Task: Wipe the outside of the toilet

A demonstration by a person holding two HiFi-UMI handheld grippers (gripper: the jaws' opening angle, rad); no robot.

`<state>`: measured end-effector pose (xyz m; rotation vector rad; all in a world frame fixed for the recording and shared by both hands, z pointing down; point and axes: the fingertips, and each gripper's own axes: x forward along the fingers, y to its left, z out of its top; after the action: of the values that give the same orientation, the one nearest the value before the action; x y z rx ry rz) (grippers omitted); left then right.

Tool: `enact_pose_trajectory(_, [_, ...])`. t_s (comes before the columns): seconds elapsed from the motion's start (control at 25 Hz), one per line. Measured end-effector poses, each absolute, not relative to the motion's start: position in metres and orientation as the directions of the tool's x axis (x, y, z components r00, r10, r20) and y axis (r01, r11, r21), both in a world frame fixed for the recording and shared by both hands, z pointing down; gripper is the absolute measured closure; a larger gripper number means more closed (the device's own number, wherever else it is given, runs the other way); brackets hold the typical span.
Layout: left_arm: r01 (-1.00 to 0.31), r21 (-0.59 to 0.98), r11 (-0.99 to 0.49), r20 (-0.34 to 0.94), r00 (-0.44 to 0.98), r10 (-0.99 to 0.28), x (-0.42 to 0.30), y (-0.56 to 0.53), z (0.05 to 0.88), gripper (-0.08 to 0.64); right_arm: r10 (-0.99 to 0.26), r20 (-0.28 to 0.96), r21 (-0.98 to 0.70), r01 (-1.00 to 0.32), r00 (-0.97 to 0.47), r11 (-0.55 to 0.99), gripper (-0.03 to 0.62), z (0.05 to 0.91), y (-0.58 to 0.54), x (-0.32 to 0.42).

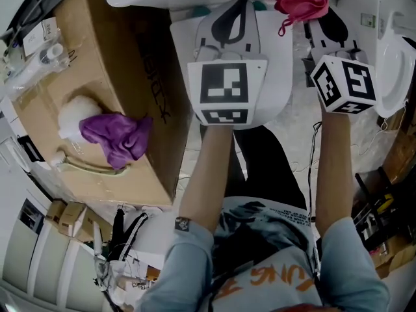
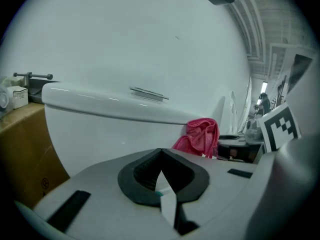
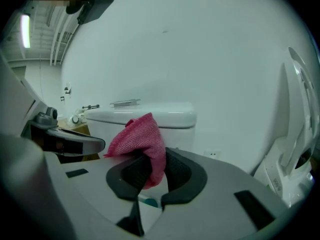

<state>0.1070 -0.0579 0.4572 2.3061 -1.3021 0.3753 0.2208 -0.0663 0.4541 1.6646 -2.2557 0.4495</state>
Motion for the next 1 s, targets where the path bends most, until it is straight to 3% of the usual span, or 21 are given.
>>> enact_pose_trajectory(0.52, [-0.853,0.259,-0.454,0.464,0.522,-0.716,0.116,-0.045,0.462,0.535,-0.887,0.431,-0.075,-0.986,-0.166,0.148,0.515,0.462,-0.045,0.271])
enact_pose_trajectory(0.76, [-0.895,0.23,-0.381,0.496,0.445,-0.746,0.066,-0.035,0.474,0.535,-0.86,0.445,-0.112,-0.968,-0.25,0.224,0.515,0.469,-0.021,0.222])
enact_pose_trajectory(1.0, [-0.928,0.217,-0.303,0.52,0.373,-0.769,0.009,-0.025,0.479,0.535,-0.791,0.446,-0.171,-0.907,-0.419,0.385,0.515,0.476,-0.009,0.123])
